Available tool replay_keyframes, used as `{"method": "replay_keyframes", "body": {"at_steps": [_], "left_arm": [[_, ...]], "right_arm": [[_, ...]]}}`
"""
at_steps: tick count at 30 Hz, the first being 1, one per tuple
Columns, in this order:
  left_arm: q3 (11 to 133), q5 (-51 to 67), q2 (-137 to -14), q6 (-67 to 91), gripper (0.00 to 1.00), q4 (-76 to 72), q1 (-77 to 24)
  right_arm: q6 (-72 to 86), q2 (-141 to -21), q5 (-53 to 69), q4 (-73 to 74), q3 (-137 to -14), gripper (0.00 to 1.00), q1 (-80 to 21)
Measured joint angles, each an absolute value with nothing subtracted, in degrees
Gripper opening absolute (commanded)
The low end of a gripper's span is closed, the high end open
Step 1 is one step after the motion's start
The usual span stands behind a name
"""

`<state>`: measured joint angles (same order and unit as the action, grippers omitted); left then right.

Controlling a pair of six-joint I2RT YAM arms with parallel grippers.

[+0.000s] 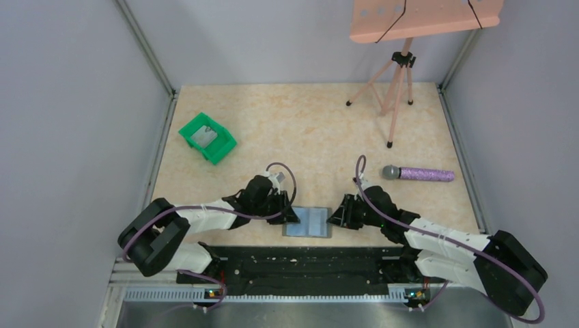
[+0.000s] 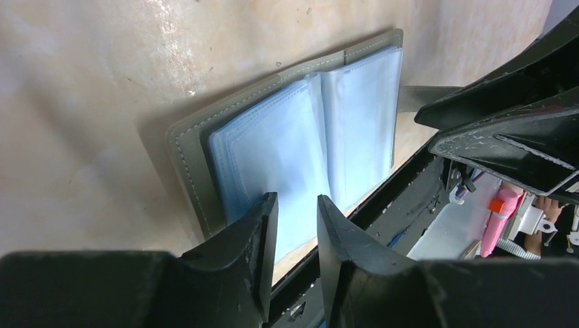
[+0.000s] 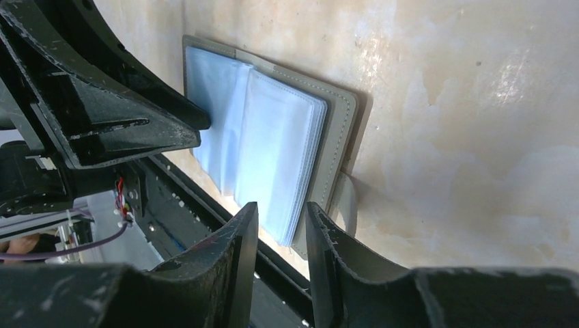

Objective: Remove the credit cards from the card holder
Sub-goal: Remove the credit card from the card holder.

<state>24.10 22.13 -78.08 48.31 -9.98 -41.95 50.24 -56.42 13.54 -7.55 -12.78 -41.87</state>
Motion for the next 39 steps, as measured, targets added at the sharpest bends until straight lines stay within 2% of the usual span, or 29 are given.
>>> {"method": "replay_keyframes", "body": {"at_steps": [14,22,31,39], "left_arm": [[26.6,15.4,-72.9,44.7,0.50,0.3,-42.0],[26.6,16.0,-72.6,44.4,0.59,0.0,-42.1],[26.5,15.1,-71.7,44.4,0.59,0.7,-42.4],[26.3,14.3,-70.8,44.2,0.58,1.6,-42.4]], "right_arm": [[51.2,-61.3,10.7,-7.4,-12.8,0.28,-41.9],[50.5,-61.5,11.0,-7.8,-12.9,0.29,-41.9],[49.6,-58.8,14.0,-6.0,-15.6,0.30,-41.9],[52.0,-60.0,15.2,-9.7,-15.9,0.34,-42.3]]}}
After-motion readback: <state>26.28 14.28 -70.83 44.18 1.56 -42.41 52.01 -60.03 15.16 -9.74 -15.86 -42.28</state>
